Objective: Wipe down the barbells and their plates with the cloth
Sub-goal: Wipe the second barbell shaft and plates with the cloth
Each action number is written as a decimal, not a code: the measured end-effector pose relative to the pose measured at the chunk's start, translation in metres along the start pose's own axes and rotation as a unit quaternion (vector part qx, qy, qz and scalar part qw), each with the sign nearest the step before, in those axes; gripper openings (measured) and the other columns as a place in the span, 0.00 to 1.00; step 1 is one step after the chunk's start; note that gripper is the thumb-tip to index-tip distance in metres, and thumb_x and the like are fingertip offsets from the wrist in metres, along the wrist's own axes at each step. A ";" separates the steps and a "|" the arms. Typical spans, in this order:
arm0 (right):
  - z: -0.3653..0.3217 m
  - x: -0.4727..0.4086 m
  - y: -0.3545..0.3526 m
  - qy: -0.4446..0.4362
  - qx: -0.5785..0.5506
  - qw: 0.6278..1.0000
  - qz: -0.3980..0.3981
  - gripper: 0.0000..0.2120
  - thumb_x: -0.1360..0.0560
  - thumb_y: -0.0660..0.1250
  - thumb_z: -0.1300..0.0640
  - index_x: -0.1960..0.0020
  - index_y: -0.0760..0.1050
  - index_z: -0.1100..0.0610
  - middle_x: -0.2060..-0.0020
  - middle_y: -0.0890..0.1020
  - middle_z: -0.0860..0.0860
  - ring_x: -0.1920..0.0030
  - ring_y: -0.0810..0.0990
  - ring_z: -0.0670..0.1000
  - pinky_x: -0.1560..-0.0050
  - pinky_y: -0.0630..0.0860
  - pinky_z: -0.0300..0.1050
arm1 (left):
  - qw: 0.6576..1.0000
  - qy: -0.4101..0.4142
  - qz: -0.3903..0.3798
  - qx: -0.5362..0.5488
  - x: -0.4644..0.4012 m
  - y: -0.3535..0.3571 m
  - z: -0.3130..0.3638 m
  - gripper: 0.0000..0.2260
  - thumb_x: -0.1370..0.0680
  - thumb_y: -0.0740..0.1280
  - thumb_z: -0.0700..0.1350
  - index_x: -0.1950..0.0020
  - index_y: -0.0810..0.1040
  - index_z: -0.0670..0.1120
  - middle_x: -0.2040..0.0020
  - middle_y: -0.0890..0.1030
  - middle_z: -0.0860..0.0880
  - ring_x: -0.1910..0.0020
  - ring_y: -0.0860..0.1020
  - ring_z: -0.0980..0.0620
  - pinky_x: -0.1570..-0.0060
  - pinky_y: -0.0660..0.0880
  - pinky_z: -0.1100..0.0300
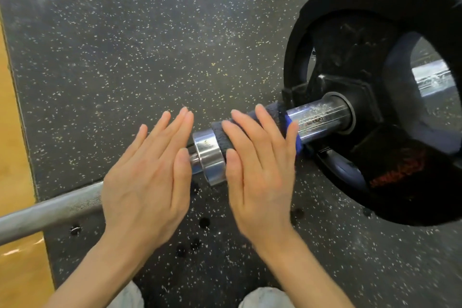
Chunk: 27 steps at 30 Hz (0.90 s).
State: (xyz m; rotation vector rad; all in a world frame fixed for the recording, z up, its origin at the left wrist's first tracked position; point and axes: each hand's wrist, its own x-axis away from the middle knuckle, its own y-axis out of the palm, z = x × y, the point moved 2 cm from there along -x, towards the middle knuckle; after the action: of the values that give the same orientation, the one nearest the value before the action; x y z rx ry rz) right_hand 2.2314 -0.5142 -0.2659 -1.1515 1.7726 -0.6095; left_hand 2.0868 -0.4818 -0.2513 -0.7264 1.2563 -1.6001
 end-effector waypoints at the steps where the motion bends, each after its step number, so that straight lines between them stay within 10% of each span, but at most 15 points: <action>1: 0.011 -0.004 -0.005 -0.032 0.026 0.999 -0.006 0.22 0.14 0.49 0.53 0.35 0.78 0.60 0.34 0.79 0.54 0.26 0.69 0.55 0.20 0.44 0.52 | 1.000 -0.002 -0.003 -0.004 0.000 0.000 0.000 0.26 0.14 0.42 0.48 0.23 0.68 0.41 0.25 0.70 0.47 0.25 0.66 0.49 0.24 0.59 0.53; 7: 0.021 -0.010 -0.007 0.092 0.016 0.995 0.046 0.20 0.15 0.51 0.55 0.35 0.77 0.60 0.33 0.78 0.53 0.24 0.66 0.56 0.20 0.42 0.52 | 1.000 -0.009 0.006 0.013 -0.001 0.002 0.001 0.25 0.14 0.43 0.49 0.23 0.68 0.44 0.26 0.70 0.51 0.24 0.67 0.51 0.24 0.58 0.59; 12: 0.023 -0.011 -0.010 -0.078 0.023 0.996 -0.033 0.22 0.14 0.49 0.53 0.33 0.77 0.61 0.35 0.80 0.55 0.28 0.71 0.55 0.20 0.49 0.50 | 0.995 -0.030 0.025 0.087 -0.009 -0.004 0.003 0.25 0.14 0.43 0.52 0.21 0.65 0.45 0.24 0.67 0.53 0.23 0.62 0.56 0.23 0.53 0.64; 15: 0.061 -0.018 -0.028 0.002 0.061 0.998 -0.006 0.22 0.14 0.48 0.53 0.31 0.75 0.60 0.32 0.78 0.55 0.26 0.68 0.56 0.20 0.42 0.50 | 0.996 -0.028 0.027 0.081 -0.016 0.000 0.011 0.26 0.14 0.44 0.54 0.21 0.64 0.45 0.25 0.67 0.51 0.24 0.65 0.54 0.23 0.54 0.63; 18: 0.020 -0.009 -0.011 0.098 0.009 0.995 0.021 0.20 0.15 0.51 0.57 0.32 0.75 0.61 0.31 0.76 0.54 0.23 0.65 0.55 0.20 0.43 0.52 | 0.999 -0.023 0.036 0.025 -0.016 0.005 0.014 0.26 0.13 0.44 0.53 0.24 0.70 0.43 0.31 0.77 0.45 0.30 0.74 0.48 0.28 0.64 0.55; 23: 0.028 -0.010 -0.015 -0.066 0.029 0.996 -0.051 0.21 0.14 0.50 0.55 0.30 0.75 0.61 0.31 0.77 0.55 0.26 0.68 0.55 0.20 0.47 0.49 | 0.997 -0.036 0.050 0.035 -0.014 0.000 0.014 0.22 0.14 0.49 0.51 0.28 0.76 0.46 0.44 0.85 0.49 0.46 0.82 0.51 0.42 0.73 0.56; 27: 0.062 -0.016 -0.035 0.079 0.037 0.996 0.005 0.21 0.14 0.49 0.56 0.27 0.71 0.62 0.27 0.72 0.55 0.22 0.62 0.55 0.19 0.44 0.49 | 0.998 -0.034 0.035 0.037 -0.014 -0.002 0.018 0.23 0.15 0.49 0.51 0.30 0.78 0.47 0.56 0.86 0.51 0.63 0.82 0.47 0.61 0.72 0.58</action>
State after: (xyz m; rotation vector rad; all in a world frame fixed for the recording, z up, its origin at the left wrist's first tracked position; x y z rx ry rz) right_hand 2.3039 -0.5114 -0.2612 -1.0680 1.8703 -0.7728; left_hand 2.1071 -0.4759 -0.2426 -0.6786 1.1551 -1.5432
